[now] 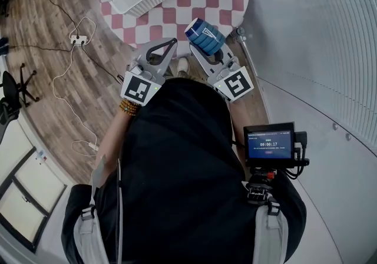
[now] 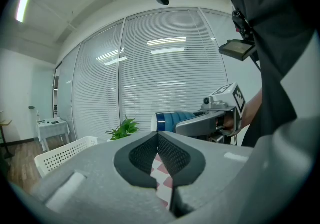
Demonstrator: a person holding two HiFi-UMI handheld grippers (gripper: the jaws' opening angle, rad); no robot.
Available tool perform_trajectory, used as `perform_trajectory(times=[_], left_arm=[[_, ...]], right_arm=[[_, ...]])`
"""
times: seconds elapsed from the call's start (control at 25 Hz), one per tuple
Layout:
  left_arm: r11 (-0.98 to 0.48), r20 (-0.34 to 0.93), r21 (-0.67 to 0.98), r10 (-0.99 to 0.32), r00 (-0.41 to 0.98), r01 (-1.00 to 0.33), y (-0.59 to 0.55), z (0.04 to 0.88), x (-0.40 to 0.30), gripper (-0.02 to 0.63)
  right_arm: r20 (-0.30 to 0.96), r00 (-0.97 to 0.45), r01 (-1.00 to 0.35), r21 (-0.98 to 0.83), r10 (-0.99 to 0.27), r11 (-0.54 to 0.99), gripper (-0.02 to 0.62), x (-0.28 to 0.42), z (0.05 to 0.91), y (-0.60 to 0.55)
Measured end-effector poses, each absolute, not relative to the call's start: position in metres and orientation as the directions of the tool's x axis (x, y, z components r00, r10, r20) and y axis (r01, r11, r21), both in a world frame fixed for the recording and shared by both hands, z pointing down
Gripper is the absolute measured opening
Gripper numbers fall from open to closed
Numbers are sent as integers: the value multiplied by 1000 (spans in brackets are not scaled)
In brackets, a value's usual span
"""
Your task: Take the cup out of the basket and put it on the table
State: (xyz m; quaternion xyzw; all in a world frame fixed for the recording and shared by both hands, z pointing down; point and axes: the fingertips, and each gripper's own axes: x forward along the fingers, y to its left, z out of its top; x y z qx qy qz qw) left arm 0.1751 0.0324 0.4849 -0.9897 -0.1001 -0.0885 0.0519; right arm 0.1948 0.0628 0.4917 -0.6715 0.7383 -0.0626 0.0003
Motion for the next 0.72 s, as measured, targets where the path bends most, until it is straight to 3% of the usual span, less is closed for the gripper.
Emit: perform_trajectory(times=[0.72], left_arm=[[-978, 180, -74, 180, 967, 196, 32, 488, 173, 6]], right_arm=[[96, -115, -991, -81, -989, 108, 41, 190, 492, 58]])
